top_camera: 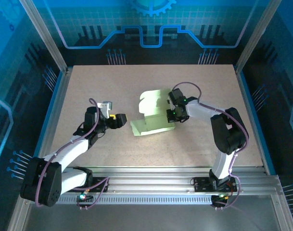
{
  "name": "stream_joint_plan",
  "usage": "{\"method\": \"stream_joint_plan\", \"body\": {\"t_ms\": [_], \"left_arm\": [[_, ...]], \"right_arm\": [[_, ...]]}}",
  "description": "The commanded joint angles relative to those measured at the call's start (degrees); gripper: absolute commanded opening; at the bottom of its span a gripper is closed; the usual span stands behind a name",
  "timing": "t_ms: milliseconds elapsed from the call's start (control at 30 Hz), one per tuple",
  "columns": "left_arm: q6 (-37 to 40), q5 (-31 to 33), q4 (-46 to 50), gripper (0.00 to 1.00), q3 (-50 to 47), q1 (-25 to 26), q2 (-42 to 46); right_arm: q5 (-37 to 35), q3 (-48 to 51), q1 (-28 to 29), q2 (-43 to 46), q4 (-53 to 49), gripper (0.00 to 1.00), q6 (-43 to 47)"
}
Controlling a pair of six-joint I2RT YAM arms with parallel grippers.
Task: Fold the paper box
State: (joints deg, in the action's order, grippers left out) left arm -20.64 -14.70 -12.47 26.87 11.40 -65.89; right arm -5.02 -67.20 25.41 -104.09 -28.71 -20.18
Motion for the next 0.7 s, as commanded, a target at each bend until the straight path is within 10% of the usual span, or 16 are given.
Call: {"method": "stream_joint_plan", "body": {"t_ms": [0,267,667], "left_arm": [[-13.8,5.1,4.9,0.78,-0.1,3.0,2.5],[-41.5,21.6,22.3,0.99,7.3,21.6,2.1],[-60.8,16.2,23.9,0.61,26.0,24.7,-22.4]], "right_arm": [[-6.6,-0.8,-0.7,1.2,-4.3,0.00,-5.9],[-14.7,-5.3,0.4,-2.6,-8.1,0.00,-11.3],[-14.8,-5.4,2.4,-3.6,-7.6,0.00,-14.6]]}}
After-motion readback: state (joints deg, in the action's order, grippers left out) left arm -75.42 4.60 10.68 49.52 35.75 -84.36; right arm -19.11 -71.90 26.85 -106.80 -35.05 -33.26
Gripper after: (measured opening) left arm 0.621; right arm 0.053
